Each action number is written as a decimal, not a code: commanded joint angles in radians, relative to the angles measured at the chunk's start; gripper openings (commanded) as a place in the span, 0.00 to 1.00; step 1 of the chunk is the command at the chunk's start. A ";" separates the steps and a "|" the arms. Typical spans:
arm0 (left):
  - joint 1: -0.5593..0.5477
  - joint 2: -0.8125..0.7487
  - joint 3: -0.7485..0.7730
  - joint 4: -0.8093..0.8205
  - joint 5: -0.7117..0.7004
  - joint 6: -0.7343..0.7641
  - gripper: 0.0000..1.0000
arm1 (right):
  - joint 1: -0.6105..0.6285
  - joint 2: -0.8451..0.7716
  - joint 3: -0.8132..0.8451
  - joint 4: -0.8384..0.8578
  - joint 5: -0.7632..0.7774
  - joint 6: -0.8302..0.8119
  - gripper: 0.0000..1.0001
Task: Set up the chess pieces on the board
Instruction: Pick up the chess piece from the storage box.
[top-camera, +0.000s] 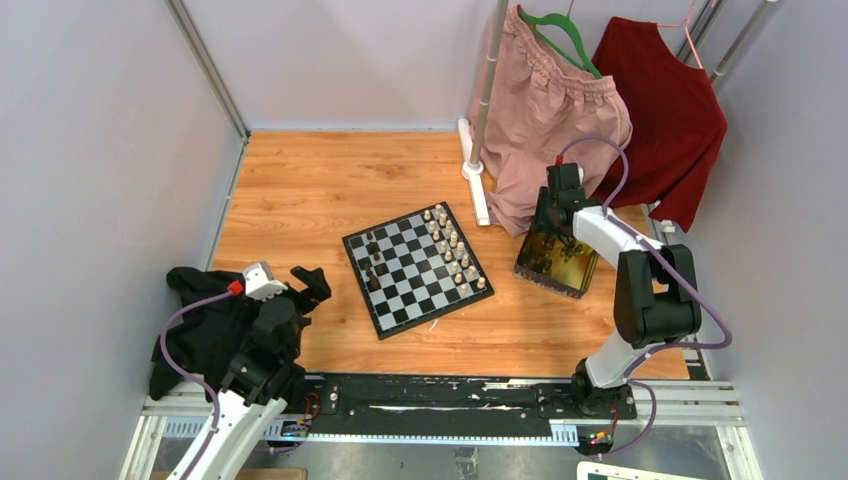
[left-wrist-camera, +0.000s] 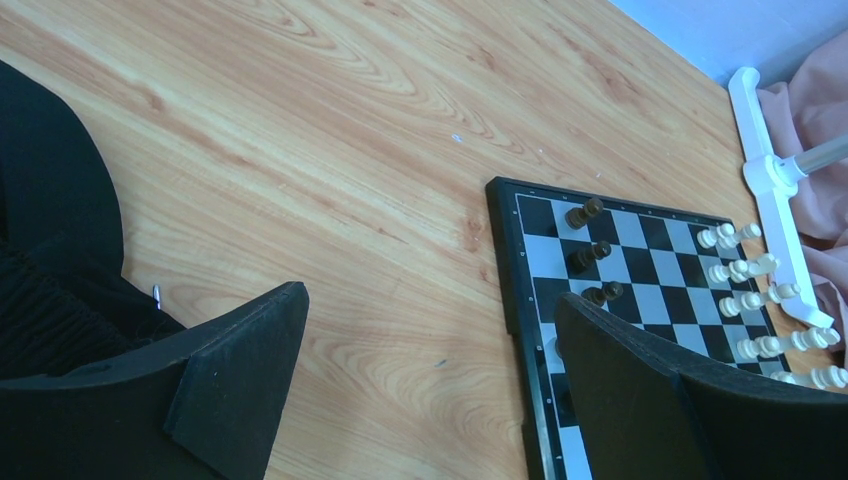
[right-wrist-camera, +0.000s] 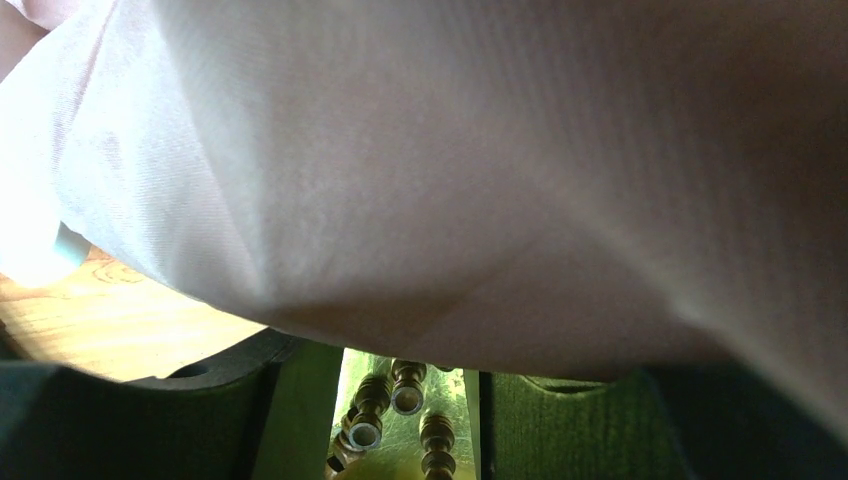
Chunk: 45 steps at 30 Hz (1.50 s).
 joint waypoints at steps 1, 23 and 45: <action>-0.006 0.005 -0.007 0.022 0.000 0.009 1.00 | -0.026 0.013 -0.020 0.014 -0.027 0.019 0.48; -0.006 -0.012 -0.010 0.011 0.002 0.010 1.00 | -0.028 -0.001 -0.072 0.018 -0.049 0.021 0.15; -0.006 -0.036 -0.010 -0.003 -0.002 0.006 1.00 | 0.011 -0.190 -0.076 0.028 -0.036 -0.010 0.00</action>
